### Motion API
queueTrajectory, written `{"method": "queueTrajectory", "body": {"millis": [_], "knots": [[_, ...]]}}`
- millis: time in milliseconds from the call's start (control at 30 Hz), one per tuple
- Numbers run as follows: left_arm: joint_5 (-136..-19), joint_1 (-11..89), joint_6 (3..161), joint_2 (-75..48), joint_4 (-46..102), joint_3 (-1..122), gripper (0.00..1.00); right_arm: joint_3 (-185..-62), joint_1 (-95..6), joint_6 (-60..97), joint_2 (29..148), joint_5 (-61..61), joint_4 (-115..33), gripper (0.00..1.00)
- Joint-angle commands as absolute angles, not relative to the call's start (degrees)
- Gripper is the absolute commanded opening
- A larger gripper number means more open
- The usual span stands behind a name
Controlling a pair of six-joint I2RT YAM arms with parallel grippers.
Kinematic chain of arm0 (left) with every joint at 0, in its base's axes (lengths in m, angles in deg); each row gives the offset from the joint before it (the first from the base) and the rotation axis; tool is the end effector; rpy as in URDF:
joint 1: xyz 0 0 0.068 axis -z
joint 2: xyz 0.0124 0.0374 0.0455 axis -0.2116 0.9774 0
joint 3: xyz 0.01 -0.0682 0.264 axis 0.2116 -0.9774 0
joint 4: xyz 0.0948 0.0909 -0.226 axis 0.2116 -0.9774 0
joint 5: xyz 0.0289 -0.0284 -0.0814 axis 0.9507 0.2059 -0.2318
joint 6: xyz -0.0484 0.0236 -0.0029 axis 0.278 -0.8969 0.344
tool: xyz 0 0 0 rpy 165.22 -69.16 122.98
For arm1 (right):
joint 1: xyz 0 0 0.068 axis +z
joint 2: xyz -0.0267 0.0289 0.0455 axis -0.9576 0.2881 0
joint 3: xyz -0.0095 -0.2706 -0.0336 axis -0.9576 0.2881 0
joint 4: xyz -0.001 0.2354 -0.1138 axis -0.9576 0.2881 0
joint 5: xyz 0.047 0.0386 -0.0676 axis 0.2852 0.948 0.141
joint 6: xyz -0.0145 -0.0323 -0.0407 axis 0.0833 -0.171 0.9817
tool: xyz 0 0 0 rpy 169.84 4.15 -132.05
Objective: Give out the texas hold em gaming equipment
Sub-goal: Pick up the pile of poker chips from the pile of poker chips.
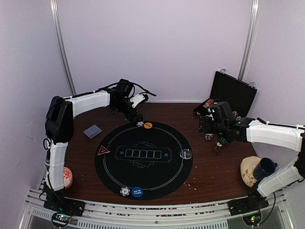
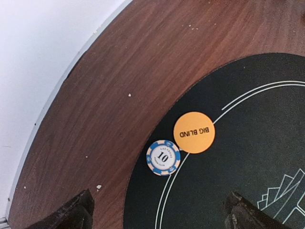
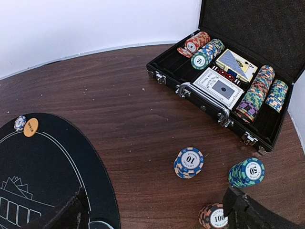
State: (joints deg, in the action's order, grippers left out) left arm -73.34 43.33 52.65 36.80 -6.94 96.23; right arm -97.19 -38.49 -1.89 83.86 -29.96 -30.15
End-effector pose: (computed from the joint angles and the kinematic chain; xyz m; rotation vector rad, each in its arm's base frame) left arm 0.4225 -0.2579 0.2240 1.0432 2.2341 -0.1901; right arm 0.2442 0.1527 0.2450 0.0686 2.1861 0.1710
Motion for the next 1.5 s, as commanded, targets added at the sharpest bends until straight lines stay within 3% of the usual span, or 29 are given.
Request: {"method": "queueTrajectory", "body": {"millis": [0,367,1033,1467], "knots": [[-72.6,43.0,55.2,37.7,-6.7,98.5,0.98,-96.5,-37.5,-2.6,83.7,-32.1,-30.4,1.00],[-76.0,42.3,58.0,26.3,-3.5,84.4,0.98,-95.6,-38.9,-4.8,86.5,-35.2,-30.8,1.00],[-77.0,41.0,52.1,-14.8,8.6,35.2,0.98,-97.5,-48.4,-1.8,96.4,-26.4,-30.0,0.99],[-69.7,40.9,54.0,-14.8,15.0,32.0,0.98,-104.5,-48.4,0.0,104.5,-25.6,-27.6,0.93]]}}
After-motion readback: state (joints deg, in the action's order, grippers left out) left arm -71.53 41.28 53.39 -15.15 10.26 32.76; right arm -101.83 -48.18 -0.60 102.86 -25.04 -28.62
